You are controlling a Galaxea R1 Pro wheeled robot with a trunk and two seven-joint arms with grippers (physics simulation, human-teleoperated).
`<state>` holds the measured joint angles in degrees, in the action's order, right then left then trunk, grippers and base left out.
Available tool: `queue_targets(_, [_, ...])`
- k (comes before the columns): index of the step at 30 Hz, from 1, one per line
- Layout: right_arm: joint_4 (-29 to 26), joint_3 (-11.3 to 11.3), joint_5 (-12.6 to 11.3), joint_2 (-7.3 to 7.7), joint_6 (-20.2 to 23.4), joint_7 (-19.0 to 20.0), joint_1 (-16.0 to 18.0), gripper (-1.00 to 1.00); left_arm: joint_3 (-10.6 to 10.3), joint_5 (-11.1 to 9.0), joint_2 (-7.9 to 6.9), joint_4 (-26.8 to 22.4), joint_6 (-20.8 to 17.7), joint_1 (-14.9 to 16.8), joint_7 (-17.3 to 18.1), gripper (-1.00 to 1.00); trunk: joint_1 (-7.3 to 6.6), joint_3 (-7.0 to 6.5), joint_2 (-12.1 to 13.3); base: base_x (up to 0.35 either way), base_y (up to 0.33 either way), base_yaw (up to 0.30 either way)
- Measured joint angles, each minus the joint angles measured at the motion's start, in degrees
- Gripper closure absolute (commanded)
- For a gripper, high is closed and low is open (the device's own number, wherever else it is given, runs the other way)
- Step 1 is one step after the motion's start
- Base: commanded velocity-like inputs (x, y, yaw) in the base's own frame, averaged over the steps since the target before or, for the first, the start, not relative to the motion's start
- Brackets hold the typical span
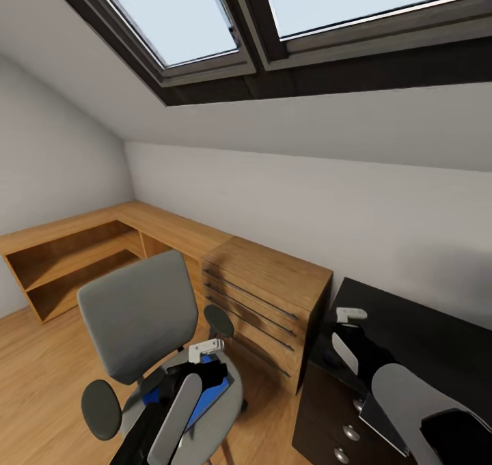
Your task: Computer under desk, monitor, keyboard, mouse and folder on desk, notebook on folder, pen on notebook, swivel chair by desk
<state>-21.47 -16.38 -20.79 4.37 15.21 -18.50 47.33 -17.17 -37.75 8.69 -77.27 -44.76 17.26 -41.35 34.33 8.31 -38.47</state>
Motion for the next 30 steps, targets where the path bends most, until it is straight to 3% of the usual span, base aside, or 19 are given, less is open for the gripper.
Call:
queue_targets(9, [1.9, 0.0, 0.1, -0.03, -1.1, 0.6, 0.4, -1.0, 0.0, 0.0, 0.01, -0.1, 0.0, 0.0, 0.2, -1.0, -0.02, 0.0, 0.0, 0.147, 0.0, 0.0])
queue_targets(17, [5.1, -0.1, 0.2, -0.91, -1.7, 0.7, 0.4, -1.0, 0.0, 0.0, -0.06, -0.6, -0.1, 0.0, 0.3, -1.0, 0.0, 0.0, 0.0, 0.086, 0.0, 0.0])
queue_targets(23, [6.6, -0.1, 0.1, -1.35, -1.9, 1.0, 0.4, -1.0, 0.0, -0.1, -0.01, -4.4, -0.2, 0.0, 0.2, -1.0, 0.0, 0.0, 0.0, 0.011, 0.0, 0.0])
queue_targets(30, [6.9, -0.1, 0.0, -1.6, -1.5, 2.0, 0.4, -1.0, 0.1, -0.2, 0.0, -7.7, -0.2, 0.1, 0.1, -1.0, 1.53, 1.26, -2.8, 0.002, 0.0, 0.0])
